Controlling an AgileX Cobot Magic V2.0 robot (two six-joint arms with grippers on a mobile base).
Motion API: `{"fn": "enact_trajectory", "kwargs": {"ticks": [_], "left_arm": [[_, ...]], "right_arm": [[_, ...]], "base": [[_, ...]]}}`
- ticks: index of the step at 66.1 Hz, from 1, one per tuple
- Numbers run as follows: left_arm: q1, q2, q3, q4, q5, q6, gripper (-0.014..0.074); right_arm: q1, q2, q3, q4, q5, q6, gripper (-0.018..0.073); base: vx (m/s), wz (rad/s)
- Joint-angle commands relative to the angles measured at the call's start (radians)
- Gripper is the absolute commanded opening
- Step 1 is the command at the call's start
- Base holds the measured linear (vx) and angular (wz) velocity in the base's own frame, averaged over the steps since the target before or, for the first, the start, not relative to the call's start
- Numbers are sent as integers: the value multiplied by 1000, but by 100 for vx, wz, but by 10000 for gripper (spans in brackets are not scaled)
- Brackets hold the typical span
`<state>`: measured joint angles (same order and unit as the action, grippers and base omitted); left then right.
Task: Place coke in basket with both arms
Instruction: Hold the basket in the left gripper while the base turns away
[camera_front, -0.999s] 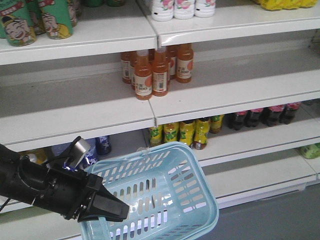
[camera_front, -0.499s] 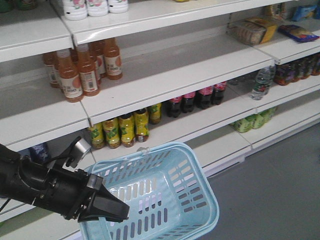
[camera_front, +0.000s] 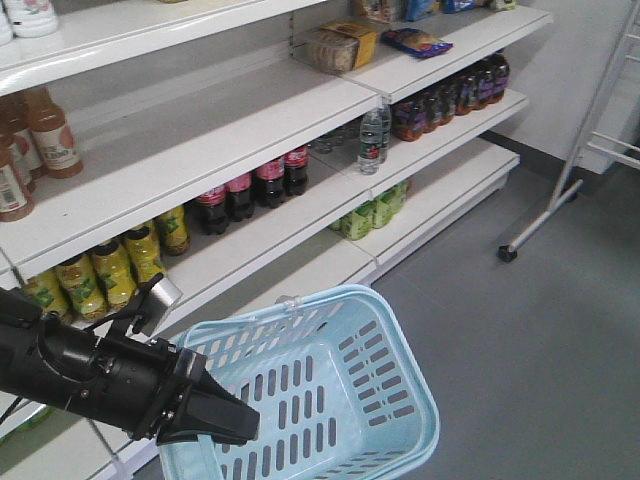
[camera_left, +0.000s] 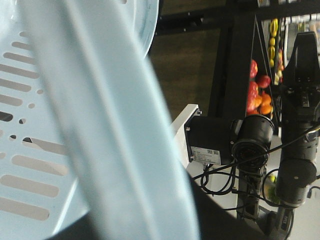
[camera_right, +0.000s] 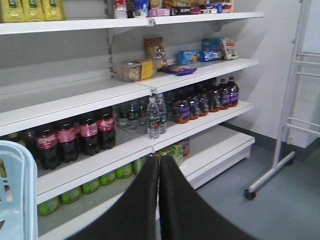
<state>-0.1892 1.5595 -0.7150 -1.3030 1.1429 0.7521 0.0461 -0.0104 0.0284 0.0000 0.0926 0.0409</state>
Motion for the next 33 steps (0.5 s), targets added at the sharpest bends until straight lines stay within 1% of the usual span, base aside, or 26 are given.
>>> {"fn": "enact_trajectory", "kwargs": {"ticks": [1,33], "left_arm": [[-3,-41,-20,-78,61,15,-6],[-3,-41,-20,-78,61,16,-6]], "right_arm": [[-3,-18,11,-7,-78,-6,-10],[-3,-18,11,-7,-78,-6,-10]], "base": [[-4,-47],[-3,-47]]}}
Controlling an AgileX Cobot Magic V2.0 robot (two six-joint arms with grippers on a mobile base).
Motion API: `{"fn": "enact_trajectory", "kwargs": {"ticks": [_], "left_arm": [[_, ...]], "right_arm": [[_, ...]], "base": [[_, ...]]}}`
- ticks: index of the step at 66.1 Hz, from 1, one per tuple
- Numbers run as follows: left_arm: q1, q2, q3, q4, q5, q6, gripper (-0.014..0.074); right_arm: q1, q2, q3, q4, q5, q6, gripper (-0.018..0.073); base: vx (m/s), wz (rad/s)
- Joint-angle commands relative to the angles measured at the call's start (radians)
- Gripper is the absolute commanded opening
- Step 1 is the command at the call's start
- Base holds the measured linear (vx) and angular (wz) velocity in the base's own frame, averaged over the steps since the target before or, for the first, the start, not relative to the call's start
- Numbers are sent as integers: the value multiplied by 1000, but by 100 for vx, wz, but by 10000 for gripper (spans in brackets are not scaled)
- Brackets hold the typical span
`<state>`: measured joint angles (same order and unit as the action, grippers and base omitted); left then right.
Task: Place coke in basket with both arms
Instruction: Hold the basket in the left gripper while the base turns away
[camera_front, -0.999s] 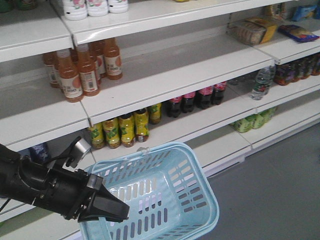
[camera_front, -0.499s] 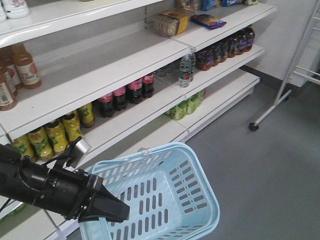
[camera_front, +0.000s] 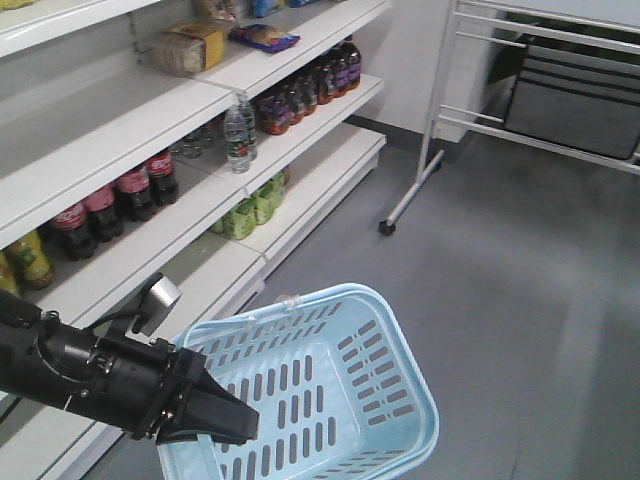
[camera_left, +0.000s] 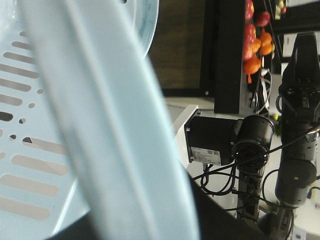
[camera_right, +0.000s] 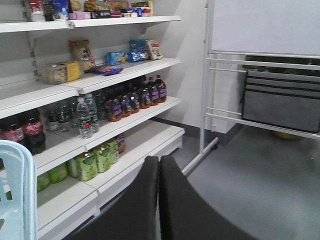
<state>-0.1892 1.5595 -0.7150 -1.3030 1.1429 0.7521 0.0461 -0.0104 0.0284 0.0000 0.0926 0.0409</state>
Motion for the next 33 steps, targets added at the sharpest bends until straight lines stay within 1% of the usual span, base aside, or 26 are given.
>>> {"fn": "enact_trajectory", "kwargs": {"ticks": [1,33], "left_arm": [[-3,-41,-20,-78,61,16,-6],[-3,-41,-20,-78,61,16,-6]], "right_arm": [[-3,-18,11,-7,-78,-6,-10],[-3,-18,11,-7,-78,-6,-10]], "base": [[-2,-50],[0,-48]]}}
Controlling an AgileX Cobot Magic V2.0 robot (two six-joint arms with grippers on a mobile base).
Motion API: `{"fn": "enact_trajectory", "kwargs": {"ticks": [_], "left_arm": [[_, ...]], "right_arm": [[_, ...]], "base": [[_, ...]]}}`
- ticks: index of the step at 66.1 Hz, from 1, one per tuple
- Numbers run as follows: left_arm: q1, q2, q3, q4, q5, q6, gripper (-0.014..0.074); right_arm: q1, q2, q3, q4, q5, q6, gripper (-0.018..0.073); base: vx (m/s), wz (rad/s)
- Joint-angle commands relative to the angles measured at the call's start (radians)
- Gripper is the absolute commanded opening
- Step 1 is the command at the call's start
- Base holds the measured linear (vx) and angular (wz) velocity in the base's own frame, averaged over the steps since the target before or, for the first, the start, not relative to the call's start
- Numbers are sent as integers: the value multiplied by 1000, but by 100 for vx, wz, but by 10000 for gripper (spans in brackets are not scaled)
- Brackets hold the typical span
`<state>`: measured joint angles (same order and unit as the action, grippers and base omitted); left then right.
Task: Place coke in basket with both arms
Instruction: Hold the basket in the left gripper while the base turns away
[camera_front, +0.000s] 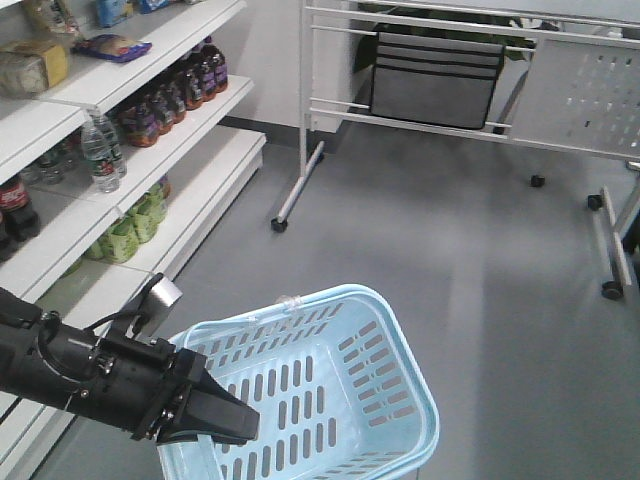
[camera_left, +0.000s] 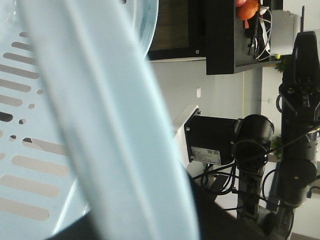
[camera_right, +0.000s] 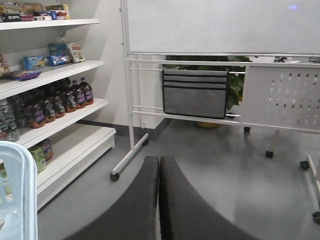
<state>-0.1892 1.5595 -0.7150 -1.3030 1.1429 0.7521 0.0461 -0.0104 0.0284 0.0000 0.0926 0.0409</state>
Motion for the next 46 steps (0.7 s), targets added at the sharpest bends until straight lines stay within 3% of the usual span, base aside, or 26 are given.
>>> {"fn": "enact_trajectory", "kwargs": {"ticks": [1,46], "left_arm": [[-3,-41,-20,-78,61,16,-6],[-3,-41,-20,-78,61,16,-6]], "right_arm": [[-3,-18,11,-7,-78,-6,-10],[-3,-18,11,-7,-78,-6,-10]], "base": [[1,-43],[3,-32]]}}
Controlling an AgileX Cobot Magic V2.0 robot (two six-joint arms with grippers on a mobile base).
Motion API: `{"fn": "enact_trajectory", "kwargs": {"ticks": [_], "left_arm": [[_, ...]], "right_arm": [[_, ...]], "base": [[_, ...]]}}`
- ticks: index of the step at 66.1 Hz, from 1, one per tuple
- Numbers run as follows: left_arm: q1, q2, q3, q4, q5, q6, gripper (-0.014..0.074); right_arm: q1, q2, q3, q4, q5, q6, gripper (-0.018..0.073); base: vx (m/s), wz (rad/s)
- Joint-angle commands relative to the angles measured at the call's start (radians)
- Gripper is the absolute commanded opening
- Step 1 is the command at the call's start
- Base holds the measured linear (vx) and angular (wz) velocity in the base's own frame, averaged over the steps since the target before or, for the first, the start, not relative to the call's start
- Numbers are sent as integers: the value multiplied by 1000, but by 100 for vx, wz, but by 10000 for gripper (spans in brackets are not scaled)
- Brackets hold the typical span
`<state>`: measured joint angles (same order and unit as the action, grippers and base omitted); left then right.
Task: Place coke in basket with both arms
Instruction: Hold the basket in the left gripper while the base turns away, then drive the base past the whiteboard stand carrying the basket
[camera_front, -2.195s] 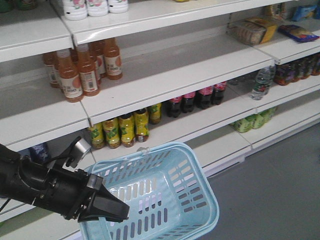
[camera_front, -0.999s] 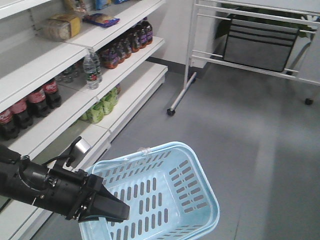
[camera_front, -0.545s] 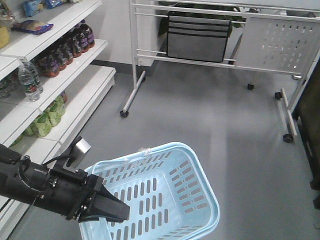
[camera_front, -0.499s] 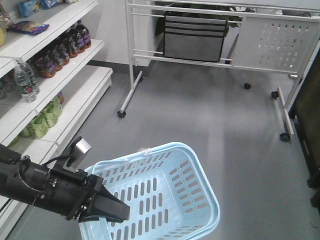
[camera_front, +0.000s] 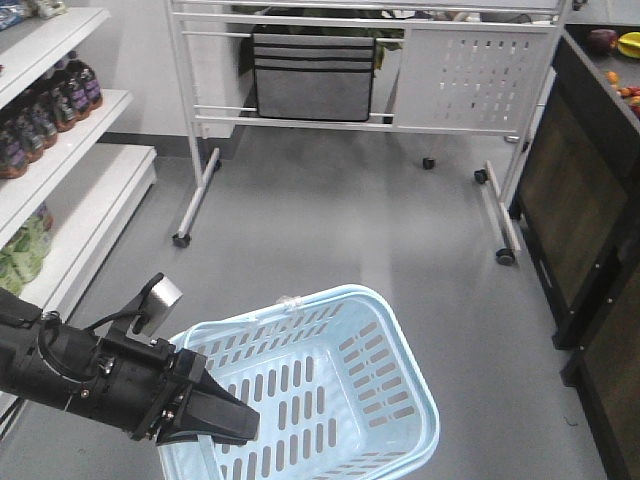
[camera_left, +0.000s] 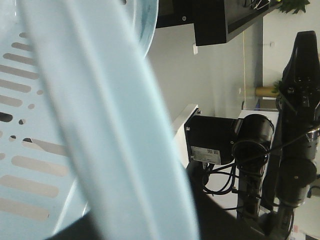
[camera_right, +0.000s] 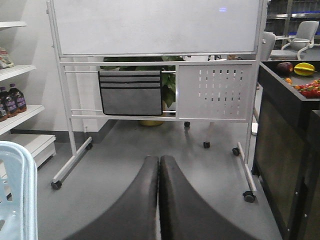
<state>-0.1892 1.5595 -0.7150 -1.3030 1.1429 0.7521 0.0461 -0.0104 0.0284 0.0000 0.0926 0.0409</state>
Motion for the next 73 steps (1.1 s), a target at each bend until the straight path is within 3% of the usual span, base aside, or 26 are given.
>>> {"fn": "enact_trajectory", "kwargs": {"ticks": [1,36,73], "left_arm": [[-3,-41,-20,-78,61,16,-6],[-3,-41,-20,-78,61,16,-6],[-3,-41,-20,-78,61,16,-6]], "right_arm": [[-3,-18,11,-7,-78,-6,-10],[-3,-18,11,-7,-78,-6,-10],[-3,-18,11,-7,-78,-6,-10]], "base": [[6,-24],[8,-25],[16,-3]]}}
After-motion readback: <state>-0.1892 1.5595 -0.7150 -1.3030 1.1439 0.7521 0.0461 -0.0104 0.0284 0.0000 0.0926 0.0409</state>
